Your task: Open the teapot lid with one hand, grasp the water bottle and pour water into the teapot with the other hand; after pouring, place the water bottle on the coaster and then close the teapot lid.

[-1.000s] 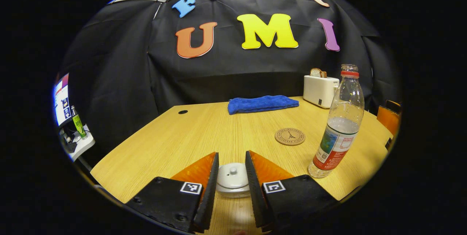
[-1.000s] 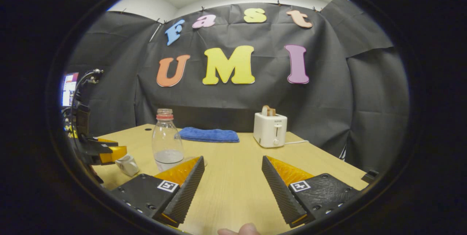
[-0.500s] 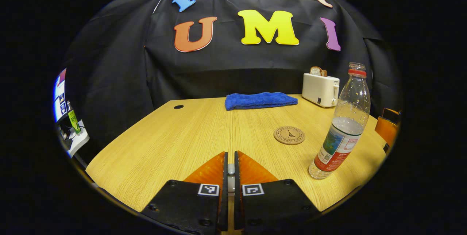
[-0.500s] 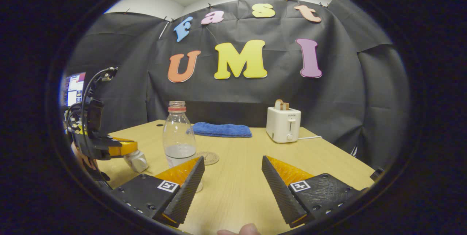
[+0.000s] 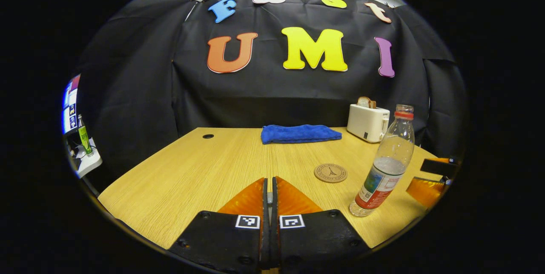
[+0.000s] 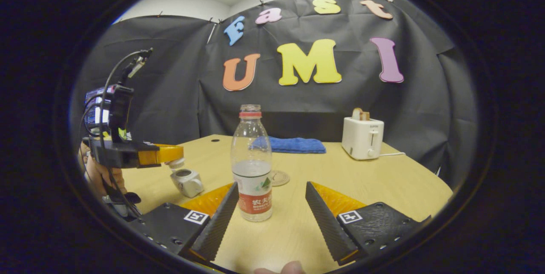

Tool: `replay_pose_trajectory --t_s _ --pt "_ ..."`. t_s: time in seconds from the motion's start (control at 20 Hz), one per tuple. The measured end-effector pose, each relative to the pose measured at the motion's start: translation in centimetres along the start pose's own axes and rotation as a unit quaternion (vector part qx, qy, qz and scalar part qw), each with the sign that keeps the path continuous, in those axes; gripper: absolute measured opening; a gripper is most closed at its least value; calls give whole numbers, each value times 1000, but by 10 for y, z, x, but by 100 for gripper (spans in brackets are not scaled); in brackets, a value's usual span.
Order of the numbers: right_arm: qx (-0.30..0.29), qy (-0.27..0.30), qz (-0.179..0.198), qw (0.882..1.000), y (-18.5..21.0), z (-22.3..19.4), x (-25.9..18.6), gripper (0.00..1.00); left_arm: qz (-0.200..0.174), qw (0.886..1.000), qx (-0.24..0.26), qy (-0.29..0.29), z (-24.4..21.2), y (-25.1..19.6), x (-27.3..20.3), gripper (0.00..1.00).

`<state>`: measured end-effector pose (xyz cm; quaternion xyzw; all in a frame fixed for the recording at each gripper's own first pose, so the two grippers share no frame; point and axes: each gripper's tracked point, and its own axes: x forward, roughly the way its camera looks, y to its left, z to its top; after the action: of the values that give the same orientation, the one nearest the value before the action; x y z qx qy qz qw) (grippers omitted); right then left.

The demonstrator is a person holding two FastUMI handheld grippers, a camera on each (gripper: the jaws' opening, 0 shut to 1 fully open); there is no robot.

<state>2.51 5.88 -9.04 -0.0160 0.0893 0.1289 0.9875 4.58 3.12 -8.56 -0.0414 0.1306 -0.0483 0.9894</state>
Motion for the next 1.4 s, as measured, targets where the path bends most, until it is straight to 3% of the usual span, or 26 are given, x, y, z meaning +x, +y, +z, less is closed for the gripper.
replay_pose_trajectory --t_s 0.25,0.6,0.75,1.0,1.2,1.4 --pt "7 13 16 1000 19 -1 32 94 1 999 -23 -23 11 8 -17 3" --pt "-21 0 3 1000 31 13 50 94 2 999 -35 -38 19 18 -22 2" --pt "-28 -1 -4 1000 31 15 58 76 2 998 -39 -43 21 22 -22 3" --pt "-94 -3 3 996 41 31 59 72 7 998 -37 -43 20 34 -21 3" --pt "-206 -7 8 978 50 46 68 72 15 998 -38 -43 20 48 -23 3" --pt "-329 15 14 944 61 37 83 68 27 998 -40 -45 22 64 -27 3"
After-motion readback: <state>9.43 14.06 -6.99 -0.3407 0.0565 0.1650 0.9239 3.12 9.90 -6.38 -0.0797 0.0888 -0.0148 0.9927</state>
